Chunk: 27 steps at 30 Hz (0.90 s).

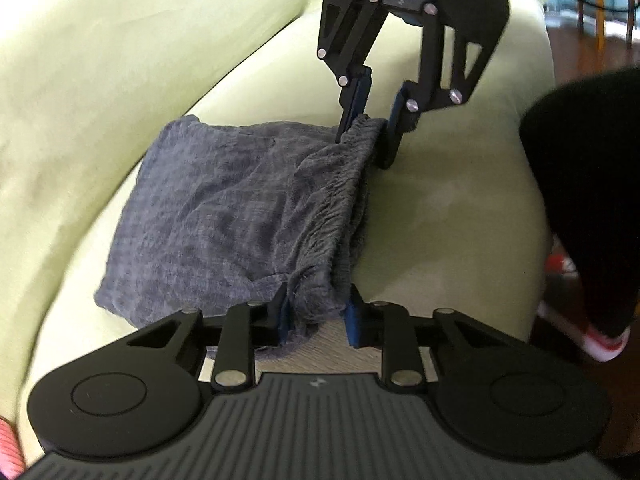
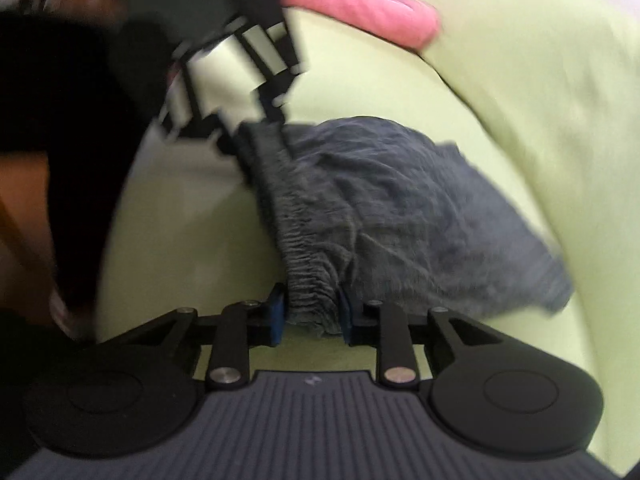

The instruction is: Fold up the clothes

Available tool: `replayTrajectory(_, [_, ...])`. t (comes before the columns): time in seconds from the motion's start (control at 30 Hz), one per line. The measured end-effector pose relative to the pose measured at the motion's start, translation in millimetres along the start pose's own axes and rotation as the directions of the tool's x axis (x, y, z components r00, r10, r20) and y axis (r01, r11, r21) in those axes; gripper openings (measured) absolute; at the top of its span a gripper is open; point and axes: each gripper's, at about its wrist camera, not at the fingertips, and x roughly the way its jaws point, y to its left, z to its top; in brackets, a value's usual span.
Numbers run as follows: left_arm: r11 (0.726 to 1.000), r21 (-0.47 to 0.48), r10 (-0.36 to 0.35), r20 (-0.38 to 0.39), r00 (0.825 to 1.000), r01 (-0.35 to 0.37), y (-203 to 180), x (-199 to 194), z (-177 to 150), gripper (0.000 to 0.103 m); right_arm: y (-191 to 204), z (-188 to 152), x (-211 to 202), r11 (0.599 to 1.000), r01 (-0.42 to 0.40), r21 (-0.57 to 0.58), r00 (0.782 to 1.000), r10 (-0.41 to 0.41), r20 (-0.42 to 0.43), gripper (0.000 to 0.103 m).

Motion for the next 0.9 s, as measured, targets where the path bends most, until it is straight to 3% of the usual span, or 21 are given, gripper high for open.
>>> replayTrajectory(0.03, [0.999, -0.032, -0.026, 0.001, 1.0, 0.026, 9.7, -3.5, 3.0, 0.031, -3.7, 1.0, -1.4, 1.0, -0.012, 0.017, 1.0, 0.011, 0.003, 0.021])
replayTrajectory(0.13, [0.991, -0.108, -0.074, 0.012, 0.997, 0.075, 30.7, -18.5, 10.2, 0.031, -44.7, 14.1, -13.5, 0.974, -0.149, 0.172, 0.989, 0.145, 0.04, 0.02])
replayTrajectory(0.3, [0.955, -0.246, -0.159, 0.038, 0.986, 0.164, 89.3, -18.1, 26.7, 0.031, -109.0, 38.4, -18.5, 0.912, -0.291, 0.289, 0.957, 0.281, 0.076, 0.019])
replayTrajectory(0.4, [0.928, -0.326, -0.172, 0.057, 0.983, 0.182, 128.6, -17.7, 35.0, 0.031, -139.0, 51.6, -16.7, 0.907, -0.288, 0.308, 0.957, 0.279, 0.076, 0.019])
replayTrajectory(0.5, [0.889, -0.417, -0.172, 0.08, 0.982, 0.19, 172.3, -10.8, 38.9, 0.032, -190.0, 71.1, -6.2, 0.902, -0.24, 0.359, 0.971, 0.222, 0.089, 0.018])
replayTrajectory(0.67, [0.825, -0.539, -0.173, 0.041, 0.984, 0.168, 236.7, 37.1, 35.9, 0.033, -241.5, 81.1, 33.6, 0.882, -0.156, 0.445, 0.987, 0.154, 0.04, 0.018])
replayTrajectory(0.9, [0.801, -0.581, -0.17, 0.005, 0.985, 0.142, 272.6, 78.1, 30.1, 0.033, -283.5, 84.8, 80.8, 0.86, -0.059, 0.507, 0.997, 0.076, -0.013, 0.017])
